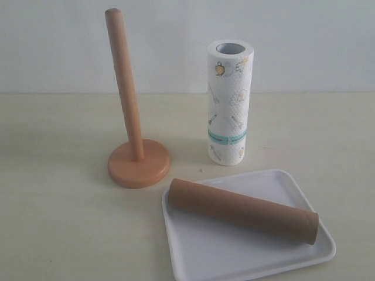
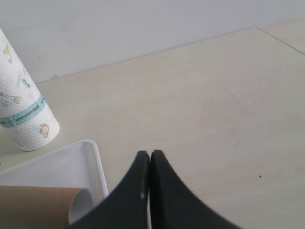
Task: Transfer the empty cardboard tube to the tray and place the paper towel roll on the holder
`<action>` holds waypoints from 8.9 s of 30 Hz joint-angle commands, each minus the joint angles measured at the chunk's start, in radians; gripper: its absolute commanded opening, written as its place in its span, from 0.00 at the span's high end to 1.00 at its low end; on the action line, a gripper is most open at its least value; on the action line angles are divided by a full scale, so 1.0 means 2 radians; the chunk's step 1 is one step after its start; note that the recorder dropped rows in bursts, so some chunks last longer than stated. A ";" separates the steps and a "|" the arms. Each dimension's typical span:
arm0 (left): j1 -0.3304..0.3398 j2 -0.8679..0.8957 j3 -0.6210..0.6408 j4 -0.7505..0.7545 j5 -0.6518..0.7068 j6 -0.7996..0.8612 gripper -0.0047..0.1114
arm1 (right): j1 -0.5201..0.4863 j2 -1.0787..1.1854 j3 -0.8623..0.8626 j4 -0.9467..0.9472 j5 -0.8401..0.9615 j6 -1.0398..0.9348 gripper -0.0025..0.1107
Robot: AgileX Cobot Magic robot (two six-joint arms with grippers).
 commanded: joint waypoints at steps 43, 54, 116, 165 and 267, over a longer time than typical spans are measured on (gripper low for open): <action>0.026 -0.045 0.100 -0.397 0.109 1.088 0.92 | -0.003 -0.002 0.000 -0.003 -0.004 -0.002 0.98; 0.026 -0.045 0.100 -0.397 0.108 1.088 0.92 | -0.003 -0.002 0.000 -0.003 -0.006 -0.002 0.98; 0.026 -0.045 0.100 -0.397 0.107 1.088 0.92 | 0.215 0.615 -0.321 0.019 -0.234 -0.135 0.32; 0.026 -0.045 0.100 -0.397 0.107 1.088 0.92 | 0.186 0.848 -0.321 -0.129 -0.641 -0.068 0.05; 0.026 -0.045 0.100 -0.397 0.107 1.088 0.92 | 0.173 0.752 -0.480 -0.178 -0.562 0.016 0.98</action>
